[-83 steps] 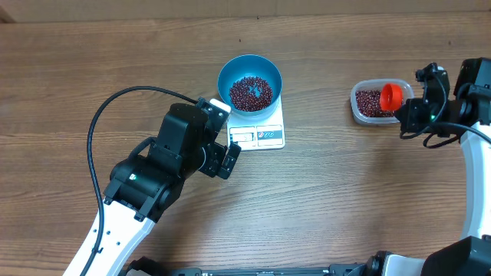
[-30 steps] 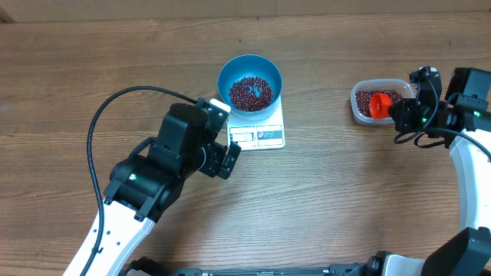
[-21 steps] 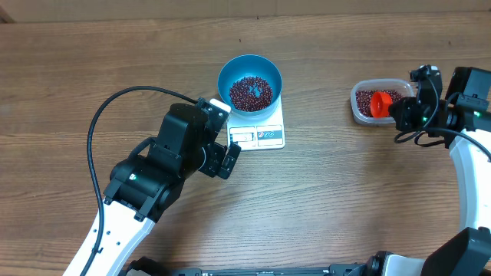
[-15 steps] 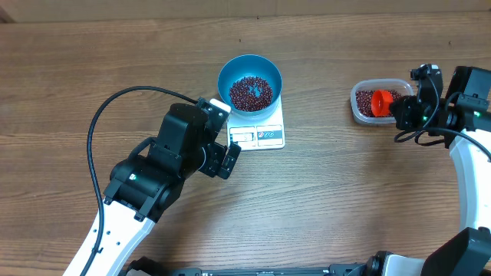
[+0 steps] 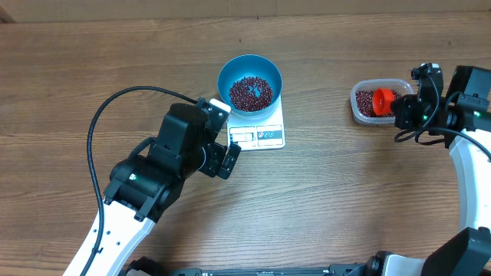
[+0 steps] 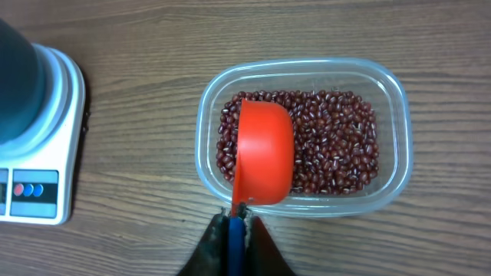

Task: Scoop item into bowl and weigh 150g on scale
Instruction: 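Dip the orange cup into the red beans in the tub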

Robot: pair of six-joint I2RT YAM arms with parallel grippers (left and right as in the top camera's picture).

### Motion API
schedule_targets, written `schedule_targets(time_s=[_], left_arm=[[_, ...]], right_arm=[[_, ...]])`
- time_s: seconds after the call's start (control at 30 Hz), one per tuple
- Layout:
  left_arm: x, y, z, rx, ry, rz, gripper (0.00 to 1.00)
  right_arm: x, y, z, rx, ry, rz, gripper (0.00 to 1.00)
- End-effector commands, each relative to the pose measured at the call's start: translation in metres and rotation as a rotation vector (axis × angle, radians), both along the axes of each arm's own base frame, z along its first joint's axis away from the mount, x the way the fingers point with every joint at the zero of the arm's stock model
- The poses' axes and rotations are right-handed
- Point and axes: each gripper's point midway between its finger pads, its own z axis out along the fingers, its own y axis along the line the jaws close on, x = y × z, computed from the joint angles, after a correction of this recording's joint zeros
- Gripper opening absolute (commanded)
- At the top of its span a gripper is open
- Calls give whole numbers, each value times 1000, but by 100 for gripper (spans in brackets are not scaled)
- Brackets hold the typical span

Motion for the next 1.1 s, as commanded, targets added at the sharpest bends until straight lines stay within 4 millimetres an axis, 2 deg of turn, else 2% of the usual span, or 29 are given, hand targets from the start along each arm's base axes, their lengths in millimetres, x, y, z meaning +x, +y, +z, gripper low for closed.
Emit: schedule_targets(time_s=[0.0, 0.1, 0.33, 0.37, 0.4, 0.5, 0.53, 0.57, 0.6, 0.67, 0.7, 0.73, 0.93, 1.03, 1.07], left_arm=[[1, -1, 9, -12, -23, -15, 99], [1, -1, 9, -12, -23, -15, 100], [1, -1, 9, -12, -23, -15, 100], [1, -1, 9, -12, -23, -15, 99], [1, -1, 9, -12, -23, -15, 99], [1, -1, 9, -12, -22, -15, 100], [1, -1, 9, -12, -23, -15, 100], [1, -1, 9, -12, -23, -15, 100], [1, -1, 9, -12, -23, -15, 99], [1, -1, 9, -12, -23, -15, 99], [1, -1, 9, -12, -23, -15, 100], [1, -1, 9, -12, -23, -15, 100], [1, -1, 9, -13, -23, -15, 100], [1, -1, 9, -12, -23, -15, 100], [1, -1, 9, -12, -23, -15, 99]], right_arm=[[-1, 2, -2, 14, -1, 6, 11], [0, 2, -2, 13, -4, 6, 18], [0, 2, -2, 13, -4, 7, 18], [0, 2, -2, 13, -4, 7, 14], [0, 2, -2, 13, -5, 7, 4], [1, 2, -1, 11, -10, 7, 4], [2, 2, -1, 11, -11, 7, 18], [2, 2, -1, 15, -12, 9, 27], [2, 3, 0, 17, -13, 10, 4], [2, 3, -1, 17, -13, 10, 4], [2, 3, 0, 17, -13, 10, 8], [2, 3, 0, 17, -13, 10, 19], [2, 3, 0, 17, -13, 10, 21], [2, 3, 0, 16, -14, 10, 27], [2, 3, 0, 16, -16, 10, 24]])
